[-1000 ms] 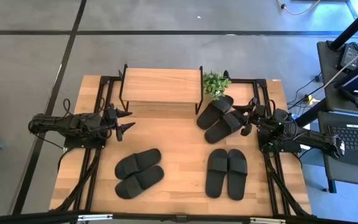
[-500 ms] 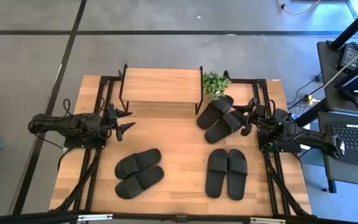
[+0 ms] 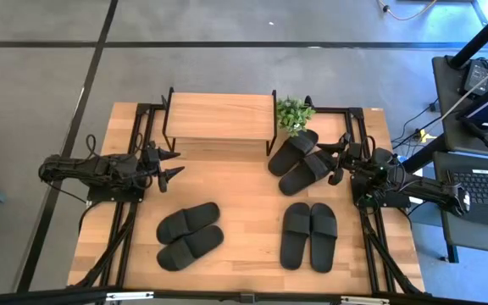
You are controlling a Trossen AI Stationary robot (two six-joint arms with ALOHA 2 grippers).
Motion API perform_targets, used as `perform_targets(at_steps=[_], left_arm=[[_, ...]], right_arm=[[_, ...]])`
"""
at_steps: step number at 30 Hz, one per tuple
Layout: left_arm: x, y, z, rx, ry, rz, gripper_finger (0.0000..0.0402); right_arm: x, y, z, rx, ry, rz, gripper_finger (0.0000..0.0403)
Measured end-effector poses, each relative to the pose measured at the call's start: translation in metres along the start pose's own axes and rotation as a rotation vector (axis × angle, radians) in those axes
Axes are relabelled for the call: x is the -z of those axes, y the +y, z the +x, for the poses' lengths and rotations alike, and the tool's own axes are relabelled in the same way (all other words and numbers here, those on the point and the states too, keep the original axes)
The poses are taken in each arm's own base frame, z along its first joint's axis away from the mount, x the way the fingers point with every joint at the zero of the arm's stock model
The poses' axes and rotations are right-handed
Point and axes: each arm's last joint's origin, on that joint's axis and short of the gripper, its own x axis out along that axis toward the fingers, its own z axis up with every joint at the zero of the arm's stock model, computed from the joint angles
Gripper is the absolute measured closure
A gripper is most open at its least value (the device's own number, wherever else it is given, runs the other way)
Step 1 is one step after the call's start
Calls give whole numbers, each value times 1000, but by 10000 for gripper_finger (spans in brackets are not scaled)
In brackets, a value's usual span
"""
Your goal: Pick and place slides into the shelf
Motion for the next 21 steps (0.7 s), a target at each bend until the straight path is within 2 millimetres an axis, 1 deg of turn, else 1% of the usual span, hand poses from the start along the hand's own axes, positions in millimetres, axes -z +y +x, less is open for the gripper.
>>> perform_targets(at_steps=[13, 17, 21], left_arm=[[0, 0, 0, 0, 1, 0, 143], [0, 0, 0, 0, 0, 0, 143], [0, 0, 0, 0, 0, 0, 143]], right_arm=[[0, 0, 0, 0, -1, 0, 257], [0, 0, 0, 0, -1, 23, 257], [-3, 0, 0, -3, -27, 27, 257]])
